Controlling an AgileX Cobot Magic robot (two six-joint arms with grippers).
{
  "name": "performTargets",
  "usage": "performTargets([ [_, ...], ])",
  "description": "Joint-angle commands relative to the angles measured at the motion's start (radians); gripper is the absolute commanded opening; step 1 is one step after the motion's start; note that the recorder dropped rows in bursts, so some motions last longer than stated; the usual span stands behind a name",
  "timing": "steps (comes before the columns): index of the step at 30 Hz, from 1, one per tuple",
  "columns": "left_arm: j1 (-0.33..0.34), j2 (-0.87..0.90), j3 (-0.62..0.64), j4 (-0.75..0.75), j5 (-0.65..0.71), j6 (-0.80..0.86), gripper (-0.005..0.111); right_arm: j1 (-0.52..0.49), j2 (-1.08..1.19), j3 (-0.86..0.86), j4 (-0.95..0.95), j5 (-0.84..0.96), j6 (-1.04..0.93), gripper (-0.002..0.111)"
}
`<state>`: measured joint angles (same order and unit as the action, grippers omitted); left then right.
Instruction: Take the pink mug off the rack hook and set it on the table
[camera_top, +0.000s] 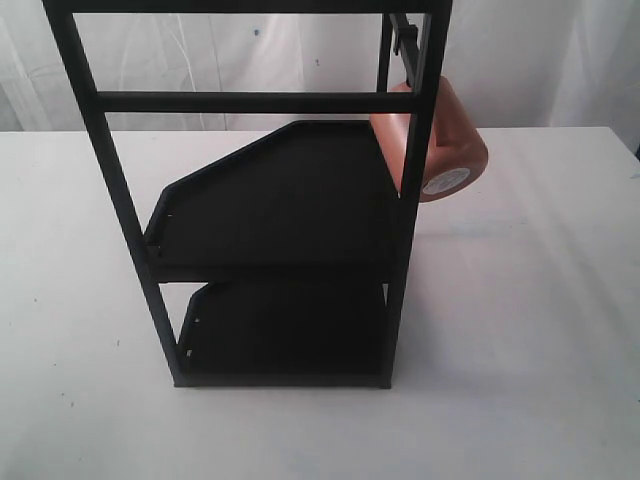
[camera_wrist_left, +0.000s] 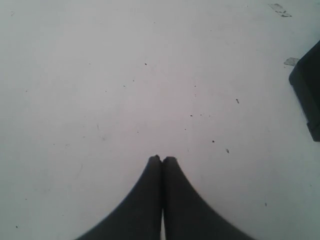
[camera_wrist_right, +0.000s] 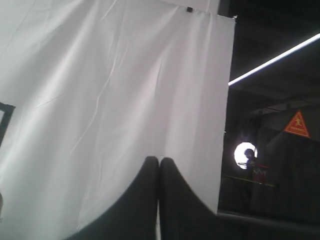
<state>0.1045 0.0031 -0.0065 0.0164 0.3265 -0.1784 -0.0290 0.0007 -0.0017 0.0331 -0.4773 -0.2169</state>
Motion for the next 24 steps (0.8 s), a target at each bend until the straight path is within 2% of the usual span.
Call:
performTargets([
  [1,-0.007,-0.003,0.007,-0.004,0.006,0.0,0.0,-0.006,-0.001,0.002,0.131,-0.004,-0.072,0.0],
  [12,-0.007,-0.003,0.007,-0.004,0.006,0.0,0.0,-0.006,-0.001,-0.035,0.12,-0.018,0.016,0.0],
  [19,-0.007,-0.003,0.007,-0.004,0.006,0.0,0.0,0.002,0.128,-0.177,-0.158,-0.018,0.093,0.0],
  [24,-0.007,-0.003,0.007,-0.004,0.006,0.0,0.0,0.011,0.257,-0.22,-0.188,-0.007,0.093,0.0],
])
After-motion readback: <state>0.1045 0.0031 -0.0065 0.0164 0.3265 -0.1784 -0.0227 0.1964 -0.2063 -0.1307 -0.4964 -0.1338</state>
